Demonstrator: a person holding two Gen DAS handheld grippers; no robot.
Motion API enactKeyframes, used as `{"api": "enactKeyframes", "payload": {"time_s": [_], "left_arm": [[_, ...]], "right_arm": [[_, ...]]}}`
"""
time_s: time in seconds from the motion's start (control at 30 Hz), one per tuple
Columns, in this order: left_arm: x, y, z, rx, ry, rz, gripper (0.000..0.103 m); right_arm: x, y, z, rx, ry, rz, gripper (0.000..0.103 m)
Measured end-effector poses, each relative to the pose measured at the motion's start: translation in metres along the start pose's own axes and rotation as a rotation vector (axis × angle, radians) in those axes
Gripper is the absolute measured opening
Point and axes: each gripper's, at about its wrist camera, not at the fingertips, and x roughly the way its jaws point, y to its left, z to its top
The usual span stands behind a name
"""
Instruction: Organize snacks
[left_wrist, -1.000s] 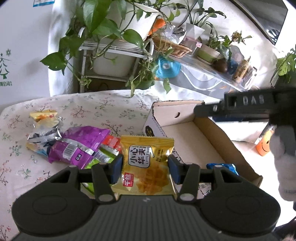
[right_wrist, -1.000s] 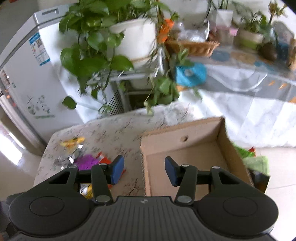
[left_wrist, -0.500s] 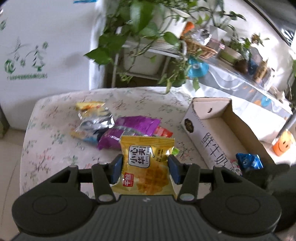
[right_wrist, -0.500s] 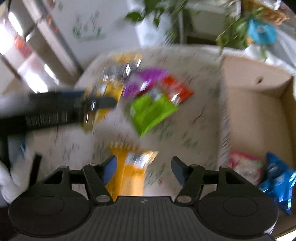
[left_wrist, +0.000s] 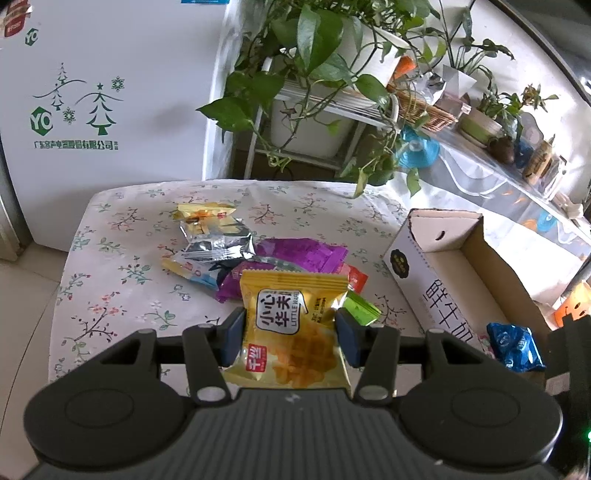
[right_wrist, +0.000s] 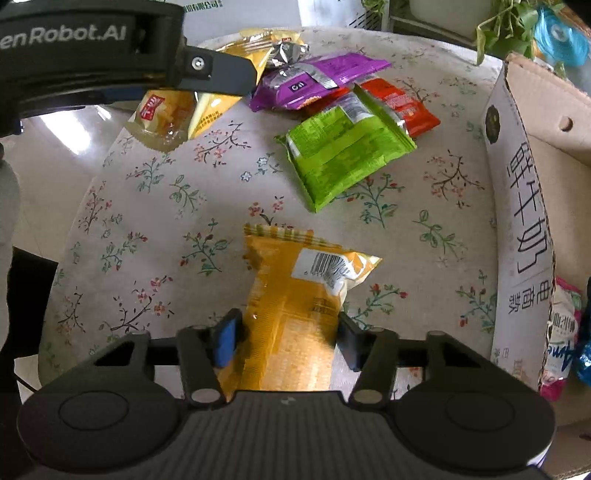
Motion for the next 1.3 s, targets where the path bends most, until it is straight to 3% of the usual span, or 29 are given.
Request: {"api": "enactKeyframes", "payload": {"time_s": [0.17, 0.4, 0.7, 1.03, 1.3], "left_arm": [[-0.007, -0.001, 0.006, -0.018, -0.026, 0.017, 0.051], [-0.015, -0.018, 0.024, -0.026, -0.068, 0.013, 0.051], [-0.005, -0.074, 0.039, -0.016, -0.064, -0.073, 0.051], [0.025, -0.146, 0.043, 0.028, -0.032, -0.163, 0.051], [0.052, -0.186, 0.037, 0.097, 0.017, -0.168, 0.051]], "right_arm": [[-0.020, -0.006, 0.007, 0.010, -0.072, -0.002, 0.055], [-0.087, -0.044, 0.026, 0.107, -0.297, -0.037, 0.055], [-0.152, -0.116, 0.025, 0.270, -0.493, -0.122, 0.055], [-0.176, -0.167, 0.014, 0.442, -0.564, -0.200, 0.055], [-0.174, -0.174, 0.014, 0.473, -0.538, -0.229, 0.055]]}}
